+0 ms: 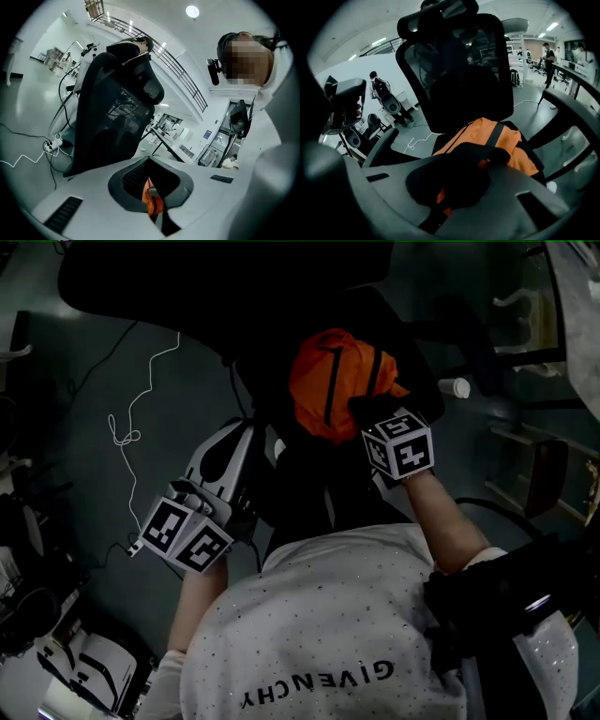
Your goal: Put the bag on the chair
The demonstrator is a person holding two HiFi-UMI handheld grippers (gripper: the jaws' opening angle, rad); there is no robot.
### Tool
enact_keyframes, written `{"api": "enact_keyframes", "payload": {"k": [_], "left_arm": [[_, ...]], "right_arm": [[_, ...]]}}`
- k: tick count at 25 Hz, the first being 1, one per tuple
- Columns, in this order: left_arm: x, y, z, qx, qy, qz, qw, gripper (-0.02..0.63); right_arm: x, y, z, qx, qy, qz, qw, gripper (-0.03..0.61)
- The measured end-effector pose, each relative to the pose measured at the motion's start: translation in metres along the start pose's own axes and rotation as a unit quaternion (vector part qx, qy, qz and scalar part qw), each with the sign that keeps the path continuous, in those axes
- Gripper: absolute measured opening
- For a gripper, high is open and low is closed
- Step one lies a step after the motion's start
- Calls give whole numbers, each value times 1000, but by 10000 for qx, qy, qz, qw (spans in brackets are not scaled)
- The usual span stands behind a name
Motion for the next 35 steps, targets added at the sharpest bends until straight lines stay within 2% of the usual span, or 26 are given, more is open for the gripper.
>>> {"api": "enact_keyframes", "payload": {"k": [2,5,15,24,32,35], "left_arm": [[-6,7,12,69,-50,31,10000,0],[-21,25,29,269,-97,28,9996,0],[-66,75,78,331,-476,-195,9981,0],[-86,84,82,342,-800,-269,9958,0],[-89,105,78,465,-936,-445,9935,0],[-86,109,71,519,-1000,-533,9922,0]], "right_arm": [[5,-2,9,-185,-250,206,9993,3],[9,3,23,-458,-505,257,9973,3],[18,52,63,-361,-748,29,9965,3],[7,82,85,-423,-1159,-138,9923,3],[-20,112,99,-361,-1092,-662,9912,3],[-31,116,97,-434,-1228,-753,9886,3]]}}
Point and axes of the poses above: the fingertips, and each gripper's own axes: x backward along the fingers, z to its right, y out of its underside, the point moved 1 cm from there along x, backward along the fingers, and after that the axes turned 7 degrees about x, right-handed, at the moved point
